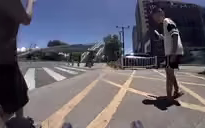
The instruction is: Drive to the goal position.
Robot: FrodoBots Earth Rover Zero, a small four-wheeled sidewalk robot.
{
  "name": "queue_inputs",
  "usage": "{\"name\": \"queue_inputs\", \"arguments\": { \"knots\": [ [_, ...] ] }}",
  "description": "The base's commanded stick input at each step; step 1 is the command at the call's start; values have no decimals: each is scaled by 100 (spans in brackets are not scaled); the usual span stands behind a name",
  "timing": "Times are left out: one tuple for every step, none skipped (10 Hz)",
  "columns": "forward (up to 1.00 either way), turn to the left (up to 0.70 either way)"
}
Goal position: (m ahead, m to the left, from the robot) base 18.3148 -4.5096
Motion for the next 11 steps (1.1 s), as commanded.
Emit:
{"name": "queue_inputs", "arguments": {
  "knots": [
    [45, 0],
    [45, 0],
    [45, 0],
    [45, 0],
    [45, 0],
    [45, 0],
    [45, 0],
    [45, 0],
    [45, 0],
    [45, 0],
    [45, 0]
  ]
}}
